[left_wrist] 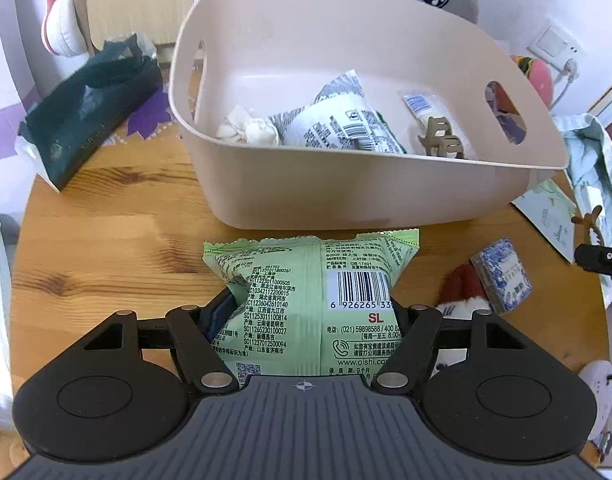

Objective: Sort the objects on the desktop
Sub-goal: 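Carry both items over the beige basket and open both tools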

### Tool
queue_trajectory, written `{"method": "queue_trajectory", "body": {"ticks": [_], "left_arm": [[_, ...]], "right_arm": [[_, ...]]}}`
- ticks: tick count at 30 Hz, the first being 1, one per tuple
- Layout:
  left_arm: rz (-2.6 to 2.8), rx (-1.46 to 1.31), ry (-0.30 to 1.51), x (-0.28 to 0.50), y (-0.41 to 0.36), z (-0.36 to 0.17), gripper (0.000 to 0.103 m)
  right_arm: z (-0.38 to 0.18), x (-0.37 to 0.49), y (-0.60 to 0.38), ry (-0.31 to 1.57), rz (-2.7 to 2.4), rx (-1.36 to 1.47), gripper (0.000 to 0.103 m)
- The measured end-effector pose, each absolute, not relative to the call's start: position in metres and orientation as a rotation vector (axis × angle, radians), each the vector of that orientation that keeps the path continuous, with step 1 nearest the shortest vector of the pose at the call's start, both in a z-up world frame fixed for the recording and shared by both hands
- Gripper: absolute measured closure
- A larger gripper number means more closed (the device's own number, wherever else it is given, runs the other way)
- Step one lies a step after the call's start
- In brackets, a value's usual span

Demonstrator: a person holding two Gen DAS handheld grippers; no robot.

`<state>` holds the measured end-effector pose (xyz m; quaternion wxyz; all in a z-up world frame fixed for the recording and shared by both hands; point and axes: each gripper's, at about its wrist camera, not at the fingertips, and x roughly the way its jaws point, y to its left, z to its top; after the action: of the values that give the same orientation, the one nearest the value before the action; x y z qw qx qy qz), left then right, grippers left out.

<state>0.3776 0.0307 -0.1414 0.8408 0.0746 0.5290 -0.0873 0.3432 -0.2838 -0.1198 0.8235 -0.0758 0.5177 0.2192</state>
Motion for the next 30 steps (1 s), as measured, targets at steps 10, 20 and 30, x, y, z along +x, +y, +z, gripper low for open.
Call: {"method": "queue_trajectory", "body": {"ticks": [10,20,30], "left_arm": [[-0.212,0.159,1.03,0.367,0.047,-0.104,0.032],[-0.224,0.167,0.915,0.368,0.047,-0.06,0.032],[-0.198,0.197,0.808,0.406,0.024,-0.038,0.032]], "right_arm": [[-0.078,0.312,-0.276,0.999,0.59,-0.205,0.086],[-0.044,0.297,-0.25,0.925,0.724,-0.214,0.086],[-0.032,0.291,-0.194,0.83,0.865,-0.332,0.086]]}}
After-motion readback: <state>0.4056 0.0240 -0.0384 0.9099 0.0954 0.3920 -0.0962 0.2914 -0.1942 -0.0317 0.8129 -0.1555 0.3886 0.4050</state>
